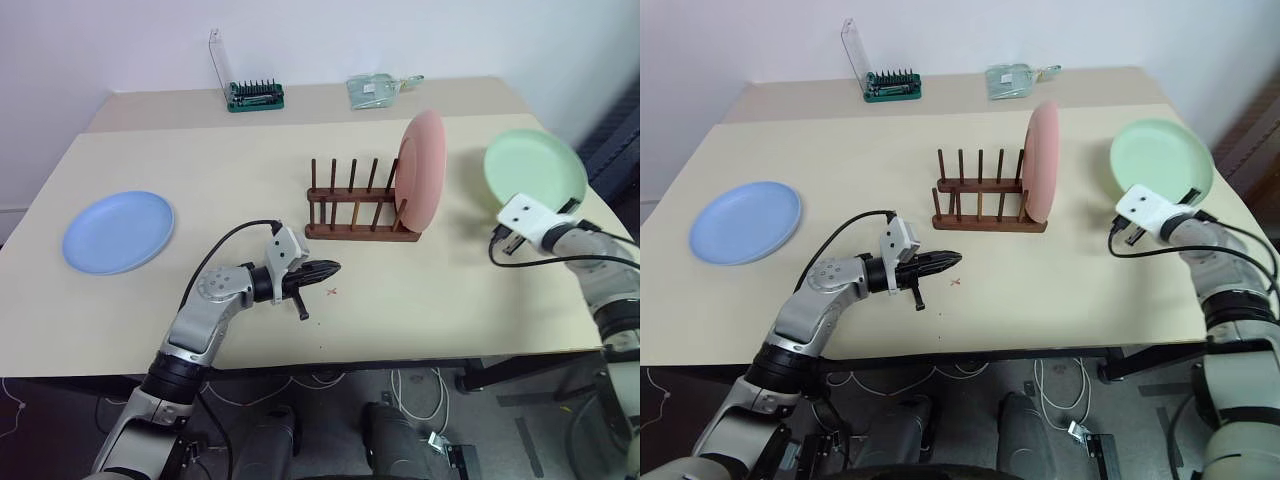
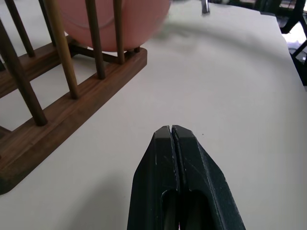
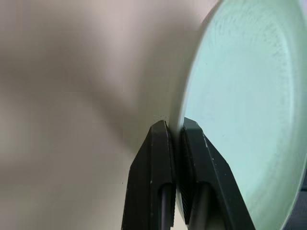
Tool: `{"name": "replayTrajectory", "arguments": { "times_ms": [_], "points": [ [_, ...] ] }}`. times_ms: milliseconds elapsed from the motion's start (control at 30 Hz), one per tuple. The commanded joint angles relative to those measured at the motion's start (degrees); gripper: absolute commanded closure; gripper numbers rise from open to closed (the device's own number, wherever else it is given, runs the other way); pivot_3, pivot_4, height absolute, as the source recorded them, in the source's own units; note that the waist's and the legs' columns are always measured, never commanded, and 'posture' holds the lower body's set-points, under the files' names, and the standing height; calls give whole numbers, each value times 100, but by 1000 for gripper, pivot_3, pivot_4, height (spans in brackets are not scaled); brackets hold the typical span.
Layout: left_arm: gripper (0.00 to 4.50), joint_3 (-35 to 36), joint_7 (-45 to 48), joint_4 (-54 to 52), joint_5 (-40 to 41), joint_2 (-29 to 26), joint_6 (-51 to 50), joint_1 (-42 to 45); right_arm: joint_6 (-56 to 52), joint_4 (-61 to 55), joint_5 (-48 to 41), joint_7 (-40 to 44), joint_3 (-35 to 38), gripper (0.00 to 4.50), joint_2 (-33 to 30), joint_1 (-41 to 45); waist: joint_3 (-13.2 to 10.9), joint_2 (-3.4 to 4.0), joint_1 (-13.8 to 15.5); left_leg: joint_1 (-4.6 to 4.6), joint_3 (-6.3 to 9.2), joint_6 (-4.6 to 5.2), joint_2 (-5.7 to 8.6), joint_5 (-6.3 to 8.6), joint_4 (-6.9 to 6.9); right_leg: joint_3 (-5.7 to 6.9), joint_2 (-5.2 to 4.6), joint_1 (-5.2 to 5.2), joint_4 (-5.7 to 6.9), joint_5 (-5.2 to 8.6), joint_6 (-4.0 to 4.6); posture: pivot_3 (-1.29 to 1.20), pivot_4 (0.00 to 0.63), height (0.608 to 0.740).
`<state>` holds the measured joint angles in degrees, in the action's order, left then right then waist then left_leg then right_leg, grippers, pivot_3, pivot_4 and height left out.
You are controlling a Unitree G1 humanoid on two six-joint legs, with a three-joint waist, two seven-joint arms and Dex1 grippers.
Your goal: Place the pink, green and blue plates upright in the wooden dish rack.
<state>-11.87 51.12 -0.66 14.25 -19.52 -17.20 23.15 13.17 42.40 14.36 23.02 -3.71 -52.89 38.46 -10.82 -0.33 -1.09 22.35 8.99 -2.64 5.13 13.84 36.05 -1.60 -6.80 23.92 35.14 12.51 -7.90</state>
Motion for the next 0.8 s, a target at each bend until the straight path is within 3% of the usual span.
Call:
{"name": "replayTrajectory", "arguments": {
  "times_ms": [33,133,300,433,500,667,800],
  "points": [
    [4500,16,-6,-135,37,32,96,71,-636,-1861,-864,116,952,4487,-91,107,0,6,-23,0,-1,0,-2,0,-1,0,1,2,1,0,0,0,150,740],
    [4500,167,-204,47,-19,102,282,202,-1479,-3300,-2206,626,1533,4487,203,376,1,11,-24,0,-5,0,-5,0,-2,-3,1,6,4,0,-1,0,150,740],
    [4500,576,-275,190,85,-197,390,297,-3321,-5286,-4532,1488,1769,4487,522,633,1,-2,25,2,7,1,-6,1,2,0,2,1,-1,0,0,0,150,740],
    [4500,897,-240,181,181,-461,438,195,-4524,-6164,-6274,1313,1833,4487,1069,638,1,-4,43,4,8,2,-5,1,6,1,-1,-1,-2,0,0,0,150,740],
    [4500,1042,-247,148,217,-590,406,112,-4972,-6357,-7260,532,1839,4487,1791,683,2,-6,36,5,9,2,-6,1,5,1,-1,3,0,0,0,0,150,740],
    [4500,1227,-243,-28,338,-746,314,-66,-5654,-6438,-7790,-269,1592,4487,2432,391,4,-10,46,8,13,2,-7,1,1,2,0,12,5,-2,4,0,150,740],
    [4500,1226,-209,-288,424,-832,186,-283,-5913,-5822,-7979,-1061,1745,4487,2896,292,4,-9,39,8,10,2,-5,1,1,2,-1,14,7,-4,6,0,150,740]
  ]
}}
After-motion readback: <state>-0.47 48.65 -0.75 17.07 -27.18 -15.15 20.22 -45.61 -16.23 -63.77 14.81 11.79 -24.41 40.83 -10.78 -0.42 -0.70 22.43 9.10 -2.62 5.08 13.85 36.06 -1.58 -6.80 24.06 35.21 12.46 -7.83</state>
